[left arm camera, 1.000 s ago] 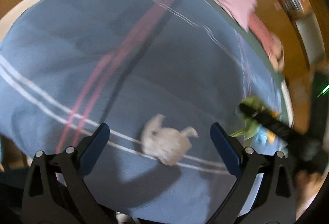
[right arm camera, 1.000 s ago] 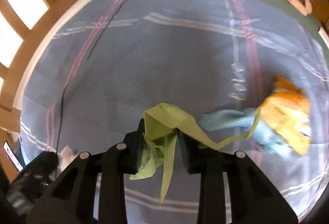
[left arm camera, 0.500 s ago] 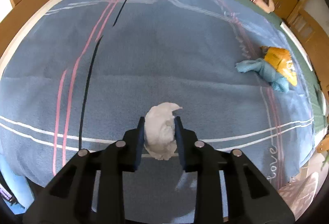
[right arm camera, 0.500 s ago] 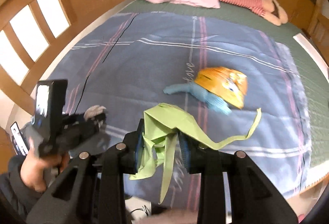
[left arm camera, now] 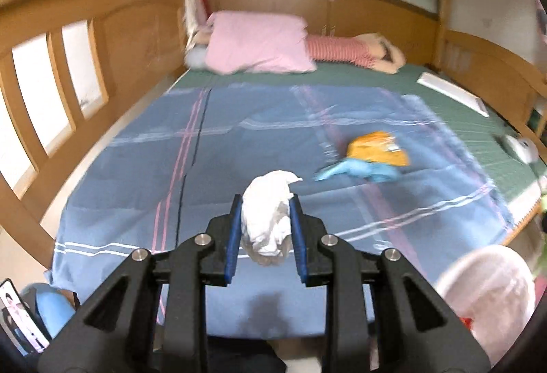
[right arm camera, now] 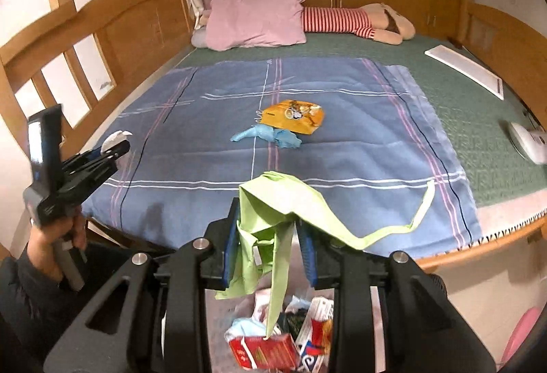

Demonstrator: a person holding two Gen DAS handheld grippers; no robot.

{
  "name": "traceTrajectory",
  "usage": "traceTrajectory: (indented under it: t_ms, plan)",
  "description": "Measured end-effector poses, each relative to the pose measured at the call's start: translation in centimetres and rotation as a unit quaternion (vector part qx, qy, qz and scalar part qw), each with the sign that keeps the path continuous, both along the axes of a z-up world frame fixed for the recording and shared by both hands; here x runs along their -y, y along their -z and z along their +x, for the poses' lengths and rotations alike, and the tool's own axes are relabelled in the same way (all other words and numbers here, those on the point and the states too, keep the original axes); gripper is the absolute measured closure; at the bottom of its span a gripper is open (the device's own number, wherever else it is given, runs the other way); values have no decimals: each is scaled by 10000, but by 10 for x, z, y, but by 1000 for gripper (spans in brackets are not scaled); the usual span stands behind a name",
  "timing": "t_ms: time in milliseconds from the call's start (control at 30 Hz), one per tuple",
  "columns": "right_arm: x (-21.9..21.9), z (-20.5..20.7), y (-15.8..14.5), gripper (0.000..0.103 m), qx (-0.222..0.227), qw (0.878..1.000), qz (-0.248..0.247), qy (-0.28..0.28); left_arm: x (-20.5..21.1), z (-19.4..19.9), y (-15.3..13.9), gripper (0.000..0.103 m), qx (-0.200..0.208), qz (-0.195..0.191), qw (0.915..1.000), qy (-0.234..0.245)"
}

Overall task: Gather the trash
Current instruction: 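Drop the green paper and white tissue into the wastebasket with both tools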

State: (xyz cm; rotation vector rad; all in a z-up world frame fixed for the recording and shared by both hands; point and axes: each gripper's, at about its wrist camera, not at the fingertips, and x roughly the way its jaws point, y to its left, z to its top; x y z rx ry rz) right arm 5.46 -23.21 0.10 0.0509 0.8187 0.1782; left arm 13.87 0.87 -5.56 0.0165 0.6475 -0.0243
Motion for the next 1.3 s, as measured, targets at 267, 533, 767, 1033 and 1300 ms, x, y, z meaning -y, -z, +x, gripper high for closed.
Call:
traceTrajectory:
  t_ms: [267,533,767,1033,1300]
  plan:
    - [8,-50,-21,71,446,9989,-45,-132,57,-72,-46,75,500,250,9976,406]
    - [24,-57,-10,71,147,9998,107,-16,92,-106,-54,75,550,284,9944,862]
    - [26,-62,-4,71,31,9997,215,-69,96,-110,-52,75,451,168,9938,1004]
    - [30,-65,5,71,-96,9995,273,-82,97,-111,-46,75,333,102,9935,1085]
    - [35,-68,6,33,-164,9995,206,191,94,-108,-40,75,195,18,9937,1104]
